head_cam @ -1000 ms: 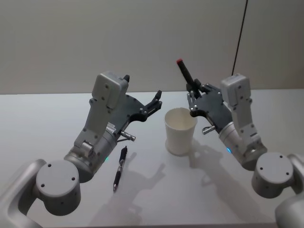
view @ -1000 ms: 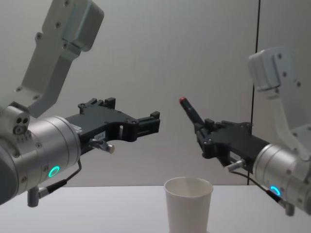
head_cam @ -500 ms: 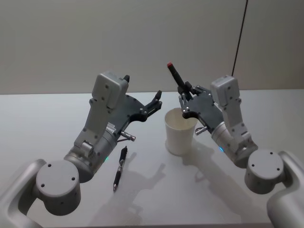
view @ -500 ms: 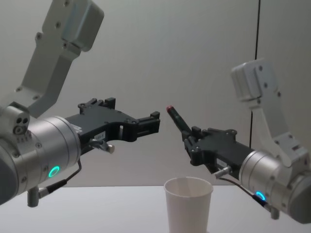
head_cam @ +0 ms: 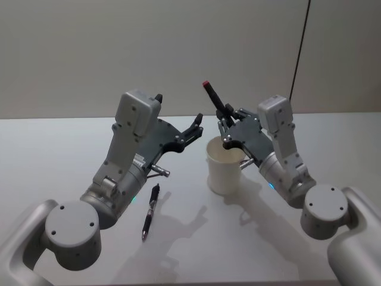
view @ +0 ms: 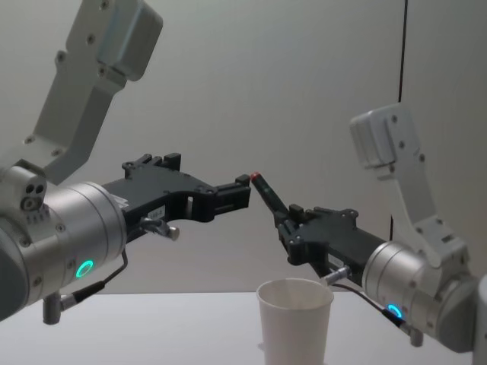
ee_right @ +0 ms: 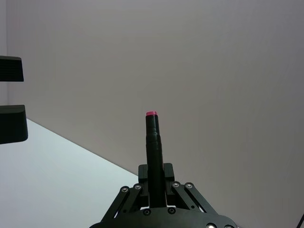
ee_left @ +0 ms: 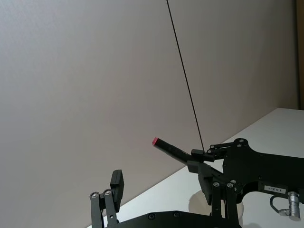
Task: Place the pen into the pen holder.
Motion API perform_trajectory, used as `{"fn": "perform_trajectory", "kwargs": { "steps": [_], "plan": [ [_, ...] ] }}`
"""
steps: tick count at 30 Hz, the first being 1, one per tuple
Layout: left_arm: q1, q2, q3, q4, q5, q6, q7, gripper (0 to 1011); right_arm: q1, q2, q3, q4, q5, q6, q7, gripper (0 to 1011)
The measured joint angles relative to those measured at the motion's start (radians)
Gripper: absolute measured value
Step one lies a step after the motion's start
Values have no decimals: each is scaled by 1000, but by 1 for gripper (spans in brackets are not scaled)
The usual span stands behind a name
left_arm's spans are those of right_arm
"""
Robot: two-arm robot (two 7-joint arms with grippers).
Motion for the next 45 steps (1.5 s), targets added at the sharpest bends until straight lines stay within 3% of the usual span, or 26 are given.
{"fn": "perform_trajectory", "kwargs": {
  "steps": [25,32,36,38,39,45],
  "plan": [
    [0,0,0,0,0,0,0,1003,60,-22,-7,126,-13,-39,3,178],
    [0,0,0,0,0,0,0,1003,74,-26,-8,155,-14,-49,3,345],
    [0,0,0,0,0,0,0,1003,81,-28,-8,167,-13,-55,4,511],
    [0,0,0,0,0,0,0,1003,83,-29,-8,171,-12,-57,4,543],
    [0,0,0,0,0,0,0,1003,84,-29,-8,173,-11,-59,4,612],
    [0,0,0,0,0,0,0,1003,91,-31,-7,186,-4,-66,7,770]
  ]
}}
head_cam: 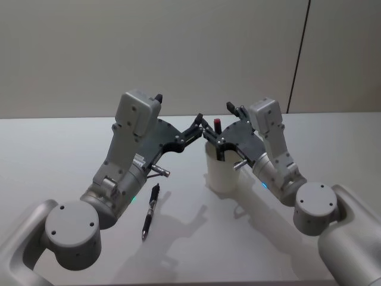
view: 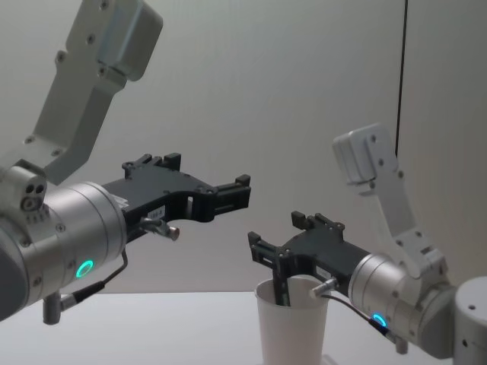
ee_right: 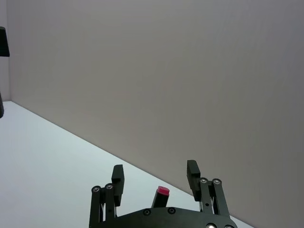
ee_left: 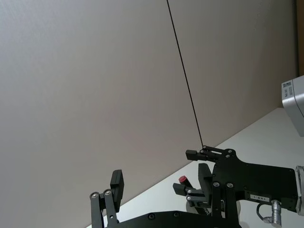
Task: Place the pen into the pen holder.
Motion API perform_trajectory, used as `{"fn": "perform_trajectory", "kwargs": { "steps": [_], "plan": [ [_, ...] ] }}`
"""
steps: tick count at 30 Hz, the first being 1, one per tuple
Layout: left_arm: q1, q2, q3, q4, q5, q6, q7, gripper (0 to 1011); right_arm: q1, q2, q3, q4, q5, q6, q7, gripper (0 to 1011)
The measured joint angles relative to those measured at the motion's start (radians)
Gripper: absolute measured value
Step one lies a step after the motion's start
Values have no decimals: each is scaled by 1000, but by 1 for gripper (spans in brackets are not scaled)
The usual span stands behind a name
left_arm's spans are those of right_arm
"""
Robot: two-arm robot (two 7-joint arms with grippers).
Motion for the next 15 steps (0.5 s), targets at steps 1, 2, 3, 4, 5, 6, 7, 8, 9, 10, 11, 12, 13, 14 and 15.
{"fn": "perform_trajectory", "kwargs": {
  "steps": [1,2,3,4,5,6,7,8,9,10,11,12,13,14,15],
  "plan": [
    [0,0,0,0,0,0,0,1003,0,0,0,1,1,-1,1,805],
    [0,0,0,0,0,0,0,1003,2,-1,0,3,3,-2,1,823],
    [0,0,0,0,0,0,0,1003,3,-1,0,4,4,-4,2,844],
    [0,0,0,0,0,0,0,1003,3,-1,0,4,4,-4,2,898],
    [0,0,0,0,0,0,0,1003,3,-1,1,6,6,-5,3,917],
    [0,0,0,0,0,0,0,1003,3,-1,1,6,7,-5,3,931],
    [0,0,0,0,0,0,0,1003,3,-1,1,6,7,-6,3,961],
    [0,0,0,0,0,0,0,1003,3,-1,1,6,8,-6,3,988],
    [0,0,0,0,0,0,0,1003,3,-1,2,5,9,-6,3,1001],
    [0,0,0,0,0,0,0,1003,3,0,2,3,10,-6,3,1001],
    [0,0,0,0,0,0,0,1003,0,1,3,-4,12,-5,2,1001],
    [0,0,0,0,0,0,0,1003,-2,1,3,-8,13,-4,2,1001],
    [0,0,0,0,0,0,0,1003,-4,2,3,-12,15,-3,1,1001],
    [0,0,0,0,0,0,0,1003,-11,5,4,-24,16,1,-2,1001],
    [0,0,0,0,0,0,0,1003,-14,6,5,-30,17,4,-4,1001]
  ]
}}
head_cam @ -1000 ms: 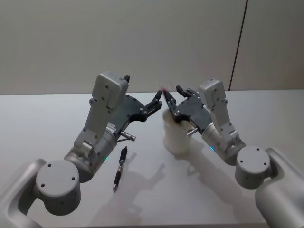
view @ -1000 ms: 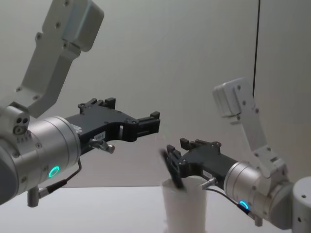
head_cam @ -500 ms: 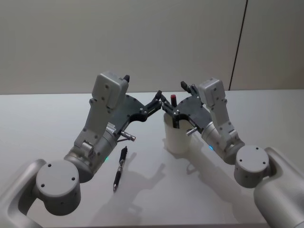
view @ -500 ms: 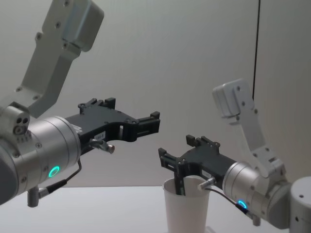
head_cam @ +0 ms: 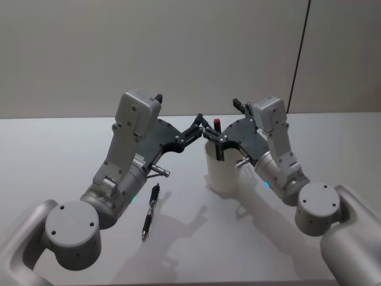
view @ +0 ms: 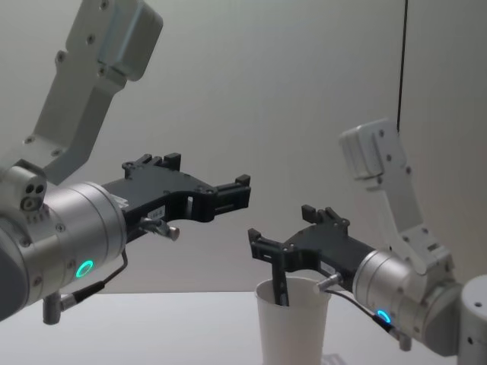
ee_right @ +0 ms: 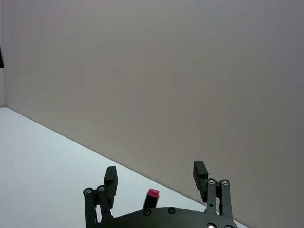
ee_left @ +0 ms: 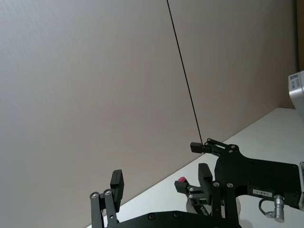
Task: Place the pen into the pen holder.
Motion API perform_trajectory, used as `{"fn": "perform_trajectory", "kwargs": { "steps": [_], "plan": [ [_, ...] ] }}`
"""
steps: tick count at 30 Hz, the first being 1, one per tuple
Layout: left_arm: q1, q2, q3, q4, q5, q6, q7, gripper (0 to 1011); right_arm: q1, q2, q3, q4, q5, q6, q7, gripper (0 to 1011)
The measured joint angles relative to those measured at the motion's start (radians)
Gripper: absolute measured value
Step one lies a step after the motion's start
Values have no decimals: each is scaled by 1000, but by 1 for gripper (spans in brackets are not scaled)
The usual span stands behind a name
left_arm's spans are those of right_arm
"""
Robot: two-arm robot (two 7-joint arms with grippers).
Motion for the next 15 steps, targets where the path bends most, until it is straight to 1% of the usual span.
{"fn": "perform_trajectory", "kwargs": {
  "steps": [1,2,4,5,6,8,9,12,15],
  "plan": [
    [0,0,0,0,0,0,0,1003,-8,3,1,-15,2,6,-5,1001],
    [0,0,0,0,0,0,0,1003,-8,3,1,-15,2,6,-5,1001],
    [0,0,0,0,0,0,0,1003,-30,11,5,-56,8,24,-19,1001],
    [0,0,0,0,0,0,0,1003,-30,11,5,-56,8,24,-19,1001],
    [0,0,0,0,0,0,0,1003,-43,16,7,-78,12,33,-26,1002],
    [0,0,0,0,0,0,0,1003,-56,21,9,-102,15,44,-35,1001],
    [0,0,0,0,0,0,0,1003,-72,28,12,-132,20,58,-46,1002],
    [0,0,0,0,0,0,0,1003,-94,36,15,-172,26,77,-62,1001],
    [0,0,0,0,0,0,0,1003,-128,49,21,-233,37,112,-90,1001]
  ]
}}
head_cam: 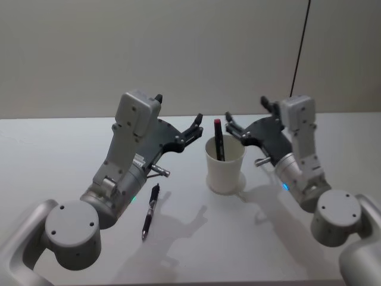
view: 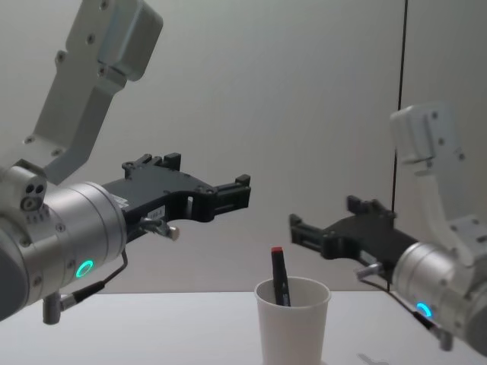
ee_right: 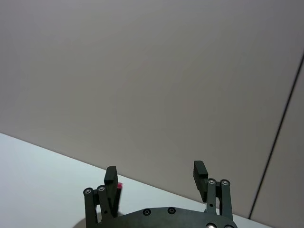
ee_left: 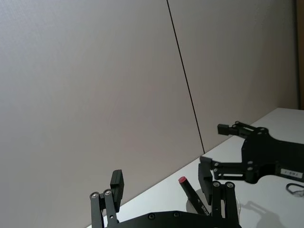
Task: Place the pen into the pen holder.
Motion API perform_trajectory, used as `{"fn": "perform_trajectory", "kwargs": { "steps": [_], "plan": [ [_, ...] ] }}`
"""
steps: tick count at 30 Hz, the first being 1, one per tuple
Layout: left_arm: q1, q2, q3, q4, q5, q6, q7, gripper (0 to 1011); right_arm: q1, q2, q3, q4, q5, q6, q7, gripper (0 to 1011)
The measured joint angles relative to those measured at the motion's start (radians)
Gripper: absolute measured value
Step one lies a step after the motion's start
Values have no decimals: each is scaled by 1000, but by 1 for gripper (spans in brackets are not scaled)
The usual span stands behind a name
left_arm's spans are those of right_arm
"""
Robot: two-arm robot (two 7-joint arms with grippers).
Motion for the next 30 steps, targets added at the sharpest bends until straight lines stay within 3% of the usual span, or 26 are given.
{"fn": "perform_trajectory", "kwargs": {
  "steps": [6,16,30],
  "plan": [
    [0,0,0,0,0,0,0,1003,-81,33,15,-143,26,75,-57,1001],
    [0,0,0,0,0,0,0,1003,-197,81,31,-324,62,161,-105,1001],
    [0,0,0,0,0,0,0,1003,-311,140,57,-474,106,228,-136,1001]
  ]
}}
